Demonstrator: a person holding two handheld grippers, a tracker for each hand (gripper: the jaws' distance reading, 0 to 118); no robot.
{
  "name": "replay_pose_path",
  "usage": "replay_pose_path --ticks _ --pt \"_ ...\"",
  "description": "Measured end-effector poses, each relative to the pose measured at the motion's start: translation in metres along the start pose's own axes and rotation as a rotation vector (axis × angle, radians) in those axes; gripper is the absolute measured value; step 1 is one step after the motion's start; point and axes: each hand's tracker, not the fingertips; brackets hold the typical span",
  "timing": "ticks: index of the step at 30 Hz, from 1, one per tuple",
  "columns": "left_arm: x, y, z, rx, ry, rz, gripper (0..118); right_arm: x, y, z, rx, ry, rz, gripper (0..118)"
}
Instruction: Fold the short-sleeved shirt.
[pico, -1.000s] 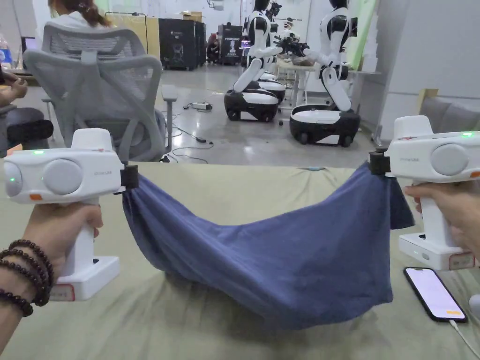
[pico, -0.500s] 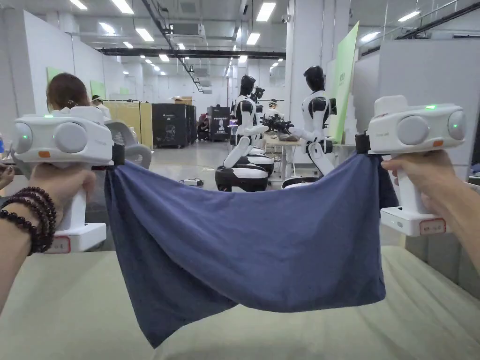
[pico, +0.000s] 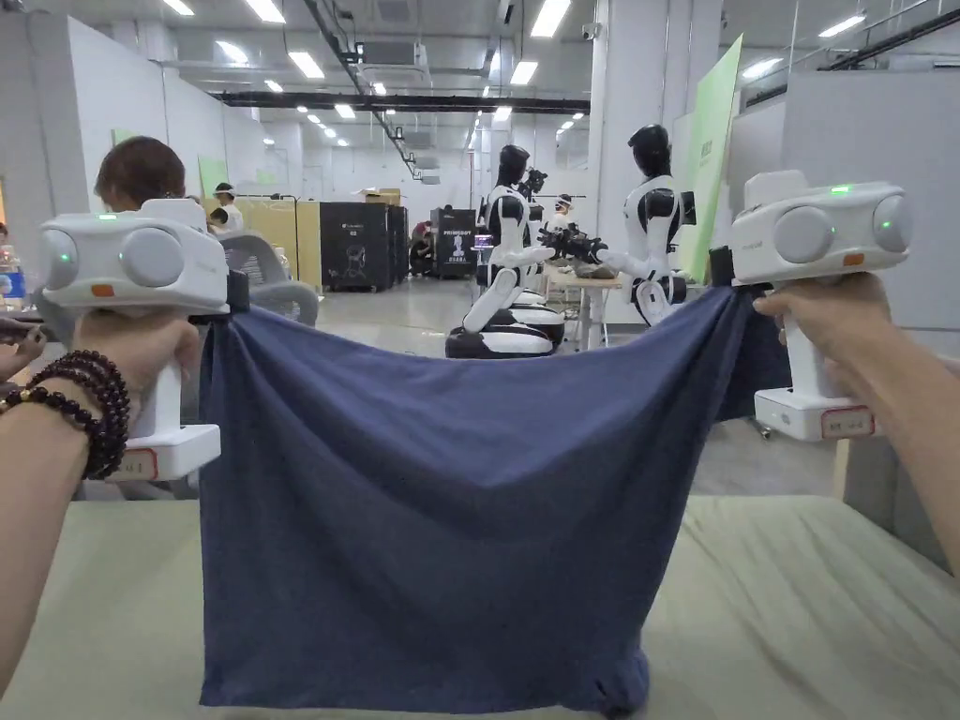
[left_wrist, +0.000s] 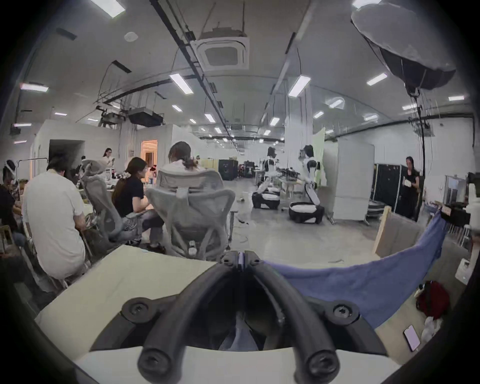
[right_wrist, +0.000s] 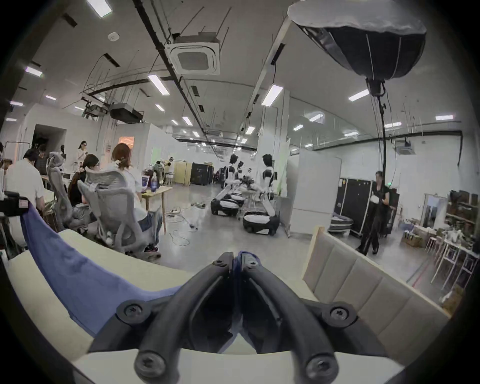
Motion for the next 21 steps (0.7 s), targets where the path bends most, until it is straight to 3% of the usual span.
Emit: replay_pose_path --ticks 7,12,18,21 --pt "-0.004 -0.088 -0.025 -0.123 -0.012 -0.003 2 -0.017 -0.072 -0.025 -0.110 0.048 -0.006 6" --pt "-0.012 -0.103 -0.018 -0.132 -0.015 0.023 2 -0.015 -0.086 -0.014 -0.114 0.061 -0.019 5" --pt "-0.018 -0.113 0.055 -0.091 -0.075 0.032 2 -0.005 -0.104 0.066 -0.074 0.097 -0.017 5" --pt "-0.024 -0.138 0.104 -0.082 -0.111 0.022 2 -0.002 -0.132 0.119 -0.064 0.109 0.036 5"
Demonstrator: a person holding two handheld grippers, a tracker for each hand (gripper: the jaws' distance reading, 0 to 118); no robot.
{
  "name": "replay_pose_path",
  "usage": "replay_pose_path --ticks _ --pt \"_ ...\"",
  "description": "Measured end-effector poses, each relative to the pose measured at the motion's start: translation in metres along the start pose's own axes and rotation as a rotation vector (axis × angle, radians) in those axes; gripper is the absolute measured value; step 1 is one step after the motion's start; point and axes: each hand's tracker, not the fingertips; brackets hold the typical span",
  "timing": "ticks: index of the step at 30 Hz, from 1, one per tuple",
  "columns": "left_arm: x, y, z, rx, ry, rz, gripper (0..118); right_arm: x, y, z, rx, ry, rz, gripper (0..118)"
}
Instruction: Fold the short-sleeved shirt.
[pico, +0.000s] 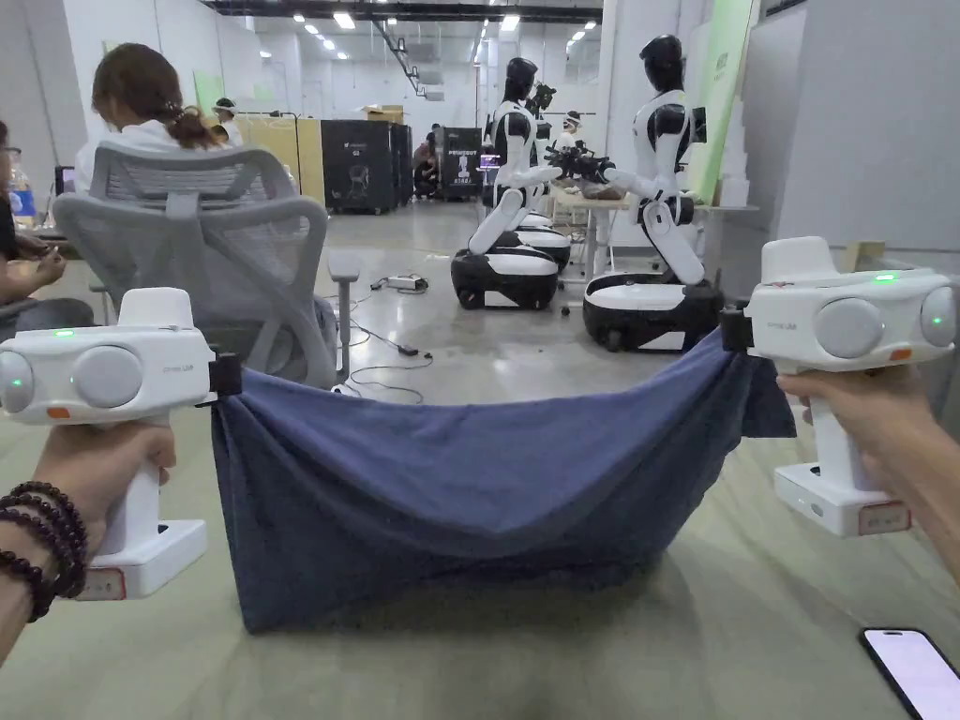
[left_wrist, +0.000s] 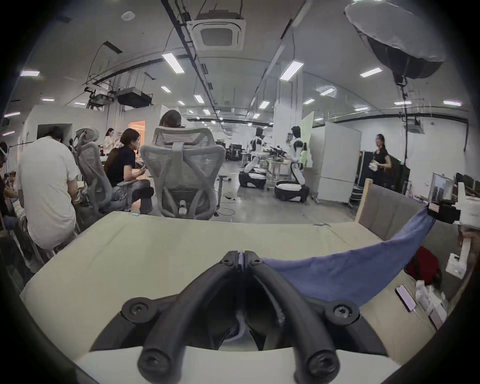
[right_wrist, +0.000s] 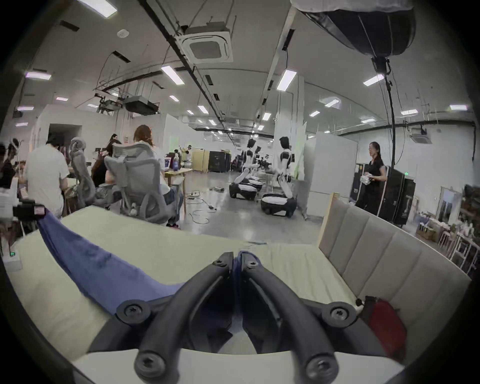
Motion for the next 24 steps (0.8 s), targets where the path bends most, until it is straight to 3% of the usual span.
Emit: replay_pose_path --ticks 11,17,21,24 --pt "0.000 -0.179 0.148 -0.149 -0.060 -0.012 2 -0.025 -0.183 0.169 -0.156 0.002 0.039 6" --pt "0.015 -0.243 0.153 -0.330 -0.018 -0.006 2 -0.047 -0.271 0.160 -0.375 0.046 0.081 5" --pt "0.017 -0.267 0.144 -0.457 0.030 0.006 2 -0.053 -0.298 0.149 -0.532 0.010 0.099 6" --pt "0.012 -0.281 0.138 -0.520 0.077 -0.016 2 -0.051 -0.312 0.141 -0.601 -0.028 0.156 6"
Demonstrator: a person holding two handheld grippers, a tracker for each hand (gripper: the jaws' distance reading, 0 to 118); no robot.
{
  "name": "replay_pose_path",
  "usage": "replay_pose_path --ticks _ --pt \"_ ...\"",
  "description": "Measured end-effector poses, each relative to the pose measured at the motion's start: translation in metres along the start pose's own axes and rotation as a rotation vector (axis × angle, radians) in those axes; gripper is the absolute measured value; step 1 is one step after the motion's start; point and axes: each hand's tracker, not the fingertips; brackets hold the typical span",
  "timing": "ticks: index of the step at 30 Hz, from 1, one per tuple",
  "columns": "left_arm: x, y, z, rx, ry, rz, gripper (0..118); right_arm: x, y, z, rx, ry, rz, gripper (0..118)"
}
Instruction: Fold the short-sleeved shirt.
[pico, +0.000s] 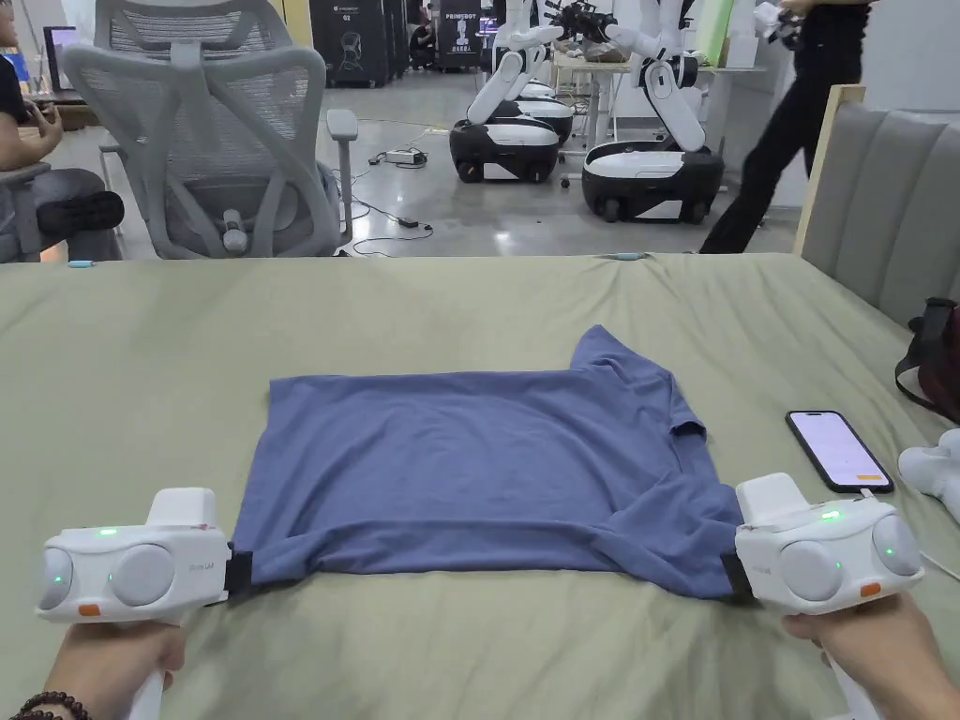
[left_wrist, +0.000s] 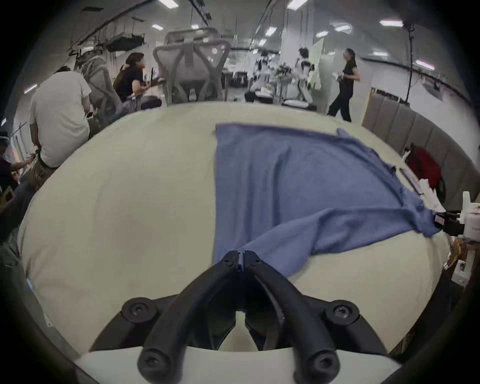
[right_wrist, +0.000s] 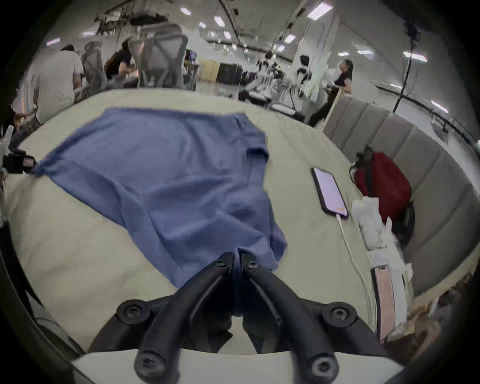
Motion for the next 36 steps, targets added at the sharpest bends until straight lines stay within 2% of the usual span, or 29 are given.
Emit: replay_pose_path --ticks 3,7,14,15,16,17,19,20,21,23,25,26,27,28,29,30,31,32,36 --pt "-0.008 -0.008 -0.005 0.001 0.010 0.008 2 0.007 -0.012 -0.009 -0.035 -0.021 -0.004 6" --pt "-0.016 -0.012 0.010 0.021 0.013 0.039 2 0.020 -0.031 -0.002 -0.035 -0.005 -0.070 6" --pt "-0.012 -0.014 0.016 0.004 0.021 -0.008 2 0.014 -0.033 -0.003 -0.052 -0.029 -0.059 6" --pt "-0.012 -0.014 0.011 -0.003 0.026 -0.015 3 0.012 -0.032 -0.003 -0.052 -0.036 -0.056 12" --pt "-0.010 -0.013 0.011 -0.006 0.033 -0.021 10 0.012 -0.032 0.000 -0.045 -0.037 -0.059 26" --pt "-0.009 -0.013 0.011 0.001 0.033 -0.022 39 0.013 -0.032 0.002 -0.035 -0.042 -0.062 59" --pt "-0.008 -0.013 0.015 0.021 0.034 -0.030 108 0.018 -0.031 0.011 -0.011 -0.054 -0.095 113" --pt "-0.007 -0.012 0.017 0.030 0.044 -0.026 117 0.021 -0.031 0.014 0.002 -0.019 -0.135 117" --pt "-0.006 -0.012 0.018 0.046 0.067 -0.013 106 0.024 -0.030 0.022 0.049 0.037 -0.181 112" --pt "-0.007 -0.009 0.024 0.122 0.020 0.019 104 0.028 -0.025 0.030 0.086 0.080 -0.210 111" --pt "-0.004 -0.002 0.026 0.094 0.032 0.024 104 0.020 -0.016 0.032 0.083 0.062 -0.175 109" --pt "-0.001 0.000 0.029 0.091 0.039 0.028 101 0.016 -0.014 0.036 0.111 0.050 -0.157 96" --pt "-0.002 0.002 0.031 0.108 0.050 0.026 91 0.014 -0.013 0.040 0.132 0.034 -0.154 76" --pt "-0.001 0.003 0.035 0.145 0.058 0.014 74 0.013 -0.012 0.042 0.140 0.022 -0.160 47" --pt "0.001 0.003 0.038 0.167 0.063 0.000 40 0.007 -0.010 0.041 0.144 0.019 -0.171 12" --pt "0.004 0.003 0.040 0.178 0.070 -0.017 18 0.007 -0.010 0.041 0.151 0.020 -0.192 2" --pt "0.004 0.002 0.042 0.194 0.072 -0.015 4 0.008 -0.011 0.044 0.158 0.024 -0.212 2" --pt "0.005 0.002 0.044 0.204 0.076 -0.017 0 0.008 -0.012 0.045 0.161 0.037 -0.218 0" --pt "0.000 0.005 0.043 0.183 0.035 0.008 0 0.002 -0.010 0.046 0.162 0.020 -0.202 0"
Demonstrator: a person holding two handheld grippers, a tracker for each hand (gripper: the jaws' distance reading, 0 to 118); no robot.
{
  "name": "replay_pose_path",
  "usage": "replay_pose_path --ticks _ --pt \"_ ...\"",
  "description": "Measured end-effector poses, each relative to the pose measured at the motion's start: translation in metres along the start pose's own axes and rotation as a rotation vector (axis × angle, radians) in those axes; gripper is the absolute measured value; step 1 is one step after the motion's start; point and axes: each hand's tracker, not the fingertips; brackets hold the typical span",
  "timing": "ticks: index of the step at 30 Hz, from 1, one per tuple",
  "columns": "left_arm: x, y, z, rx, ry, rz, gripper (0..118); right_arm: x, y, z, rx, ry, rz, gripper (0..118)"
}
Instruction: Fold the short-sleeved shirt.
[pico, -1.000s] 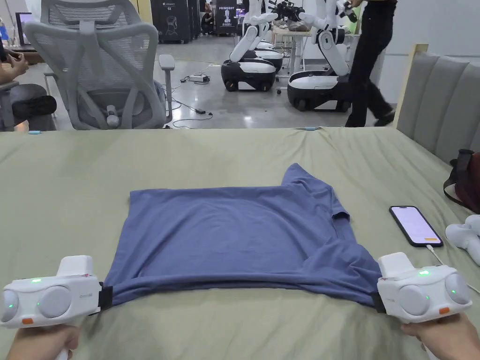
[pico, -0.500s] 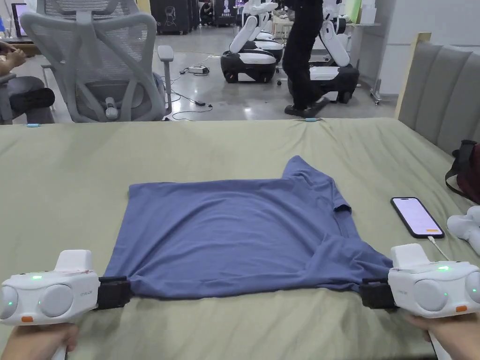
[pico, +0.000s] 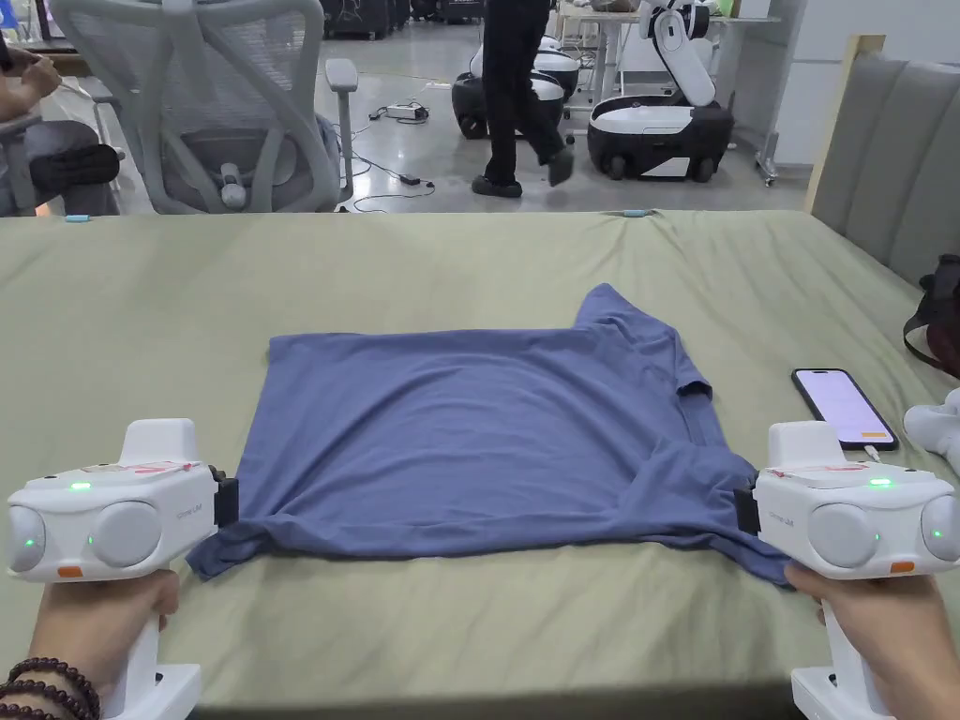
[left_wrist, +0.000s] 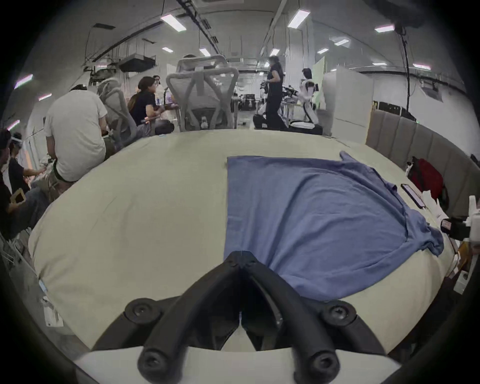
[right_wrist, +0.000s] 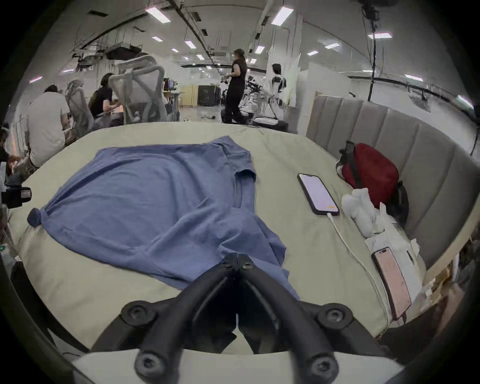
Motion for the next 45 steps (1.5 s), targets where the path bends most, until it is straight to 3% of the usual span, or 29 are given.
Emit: replay_pose_path --ticks 3,4,5,6,7,8,13,16,18,19,22,27,28,30,31,32,35,39,40,41,43,45 --pt "0.001 -0.001 -0.003 -0.004 0.017 -0.018 2 -0.003 0.002 0.000 -0.005 0.011 -0.003 0" --pt "0.000 -0.003 -0.006 -0.014 0.025 -0.036 18 -0.003 0.002 0.001 -0.006 0.016 -0.006 0" --pt "-0.001 -0.004 -0.008 -0.025 0.023 -0.050 54 -0.003 0.003 -0.001 -0.008 0.019 -0.005 0" --pt "-0.003 -0.006 -0.011 -0.037 0.021 -0.052 81 -0.004 0.003 -0.002 -0.009 0.020 -0.004 0" --pt "-0.003 -0.008 -0.015 -0.069 0.027 -0.049 101 -0.005 0.003 -0.001 -0.011 0.023 -0.002 0" --pt "-0.004 -0.010 -0.018 -0.083 0.027 -0.050 111 -0.006 0.003 -0.001 -0.011 0.026 -0.002 0" --pt "-0.005 -0.020 -0.031 -0.162 0.051 -0.115 95 -0.011 0.001 -0.003 -0.018 0.043 -0.003 0" --pt "-0.008 -0.027 -0.041 -0.205 0.031 -0.119 72 -0.013 0.001 -0.004 -0.024 0.045 0.005 0" --pt "-0.010 -0.030 -0.042 -0.205 -0.032 -0.090 67 -0.012 0.000 -0.007 -0.029 0.044 0.005 0" --pt "-0.006 -0.028 -0.038 -0.196 -0.043 -0.100 57 -0.012 0.000 -0.007 -0.032 0.043 0.005 0" --pt "0.001 -0.026 -0.036 -0.183 -0.050 -0.124 4 -0.008 -0.001 -0.008 -0.040 0.037 0.002 0" --pt "0.005 -0.022 -0.035 -0.193 -0.038 -0.096 4 0.005 0.001 -0.007 -0.038 0.026 -0.018 1" --pt "0.005 -0.021 -0.032 -0.184 -0.041 -0.088 4 0.007 0.002 -0.007 -0.040 0.027 -0.021 11" --pt "0.005 -0.019 -0.029 -0.172 -0.042 -0.090 4 0.012 0.001 -0.010 -0.061 0.035 -0.011 89" --pt "0.007 -0.018 -0.027 -0.169 -0.041 -0.095 4 0.012 0.000 -0.015 -0.083 0.029 -0.005 116" --pt "0.008 -0.017 -0.026 -0.166 -0.042 -0.099 4 0.012 -0.002 -0.018 -0.089 0.028 -0.005 118" --pt "0.009 -0.016 -0.025 -0.162 -0.042 -0.104 4 0.011 -0.004 -0.028 -0.120 0.036 -0.012 99" --pt "0.009 -0.017 -0.026 -0.165 -0.044 -0.094 4 0.010 -0.016 -0.048 -0.242 0.026 0.031 90" --pt "0.009 -0.017 -0.026 -0.166 -0.044 -0.094 4 0.009 -0.020 -0.051 -0.234 0.037 0.028 78" --pt "0.009 -0.018 -0.026 -0.167 -0.045 -0.094 4 0.012 -0.021 -0.051 -0.236 0.047 0.027 51" --pt "0.010 -0.018 -0.024 -0.169 -0.055 -0.092 4 0.010 -0.024 -0.051 -0.219 0.125 -0.019 15" --pt "0.011 -0.018 -0.024 -0.169 -0.055 -0.094 4 0.007 -0.020 -0.042 -0.185 0.134 -0.015 10"
